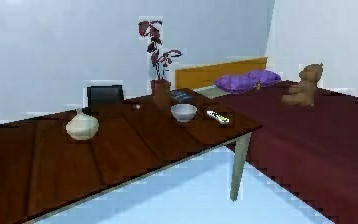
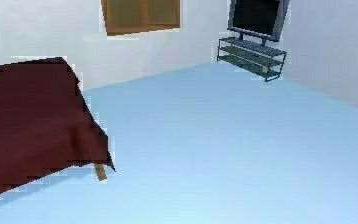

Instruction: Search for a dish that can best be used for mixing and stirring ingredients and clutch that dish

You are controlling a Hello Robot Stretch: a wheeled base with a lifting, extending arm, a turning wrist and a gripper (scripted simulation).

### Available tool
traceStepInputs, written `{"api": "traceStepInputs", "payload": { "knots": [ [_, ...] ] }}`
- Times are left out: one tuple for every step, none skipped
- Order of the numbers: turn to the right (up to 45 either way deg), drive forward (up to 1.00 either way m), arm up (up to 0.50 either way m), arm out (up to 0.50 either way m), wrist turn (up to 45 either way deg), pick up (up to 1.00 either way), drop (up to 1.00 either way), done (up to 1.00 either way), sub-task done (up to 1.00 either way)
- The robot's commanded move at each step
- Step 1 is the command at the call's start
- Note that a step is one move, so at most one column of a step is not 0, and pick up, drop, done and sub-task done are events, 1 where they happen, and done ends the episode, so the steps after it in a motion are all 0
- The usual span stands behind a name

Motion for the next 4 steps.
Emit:
{"api": "traceStepInputs", "payload": {
  "knots": [
    [0.0,0.30,0.00,0.00,0.0,0.00,0.00,0.00,0.00],
    [-45.0,0.00,0.00,0.00,0.0,0.00,0.00,0.00,0.00],
    [-39.0,0.00,0.00,0.00,0.0,0.00,0.00,0.00,0.00],
    [45.0,0.00,0.00,0.00,0.0,0.00,0.00,0.00,0.00]
  ]
}}
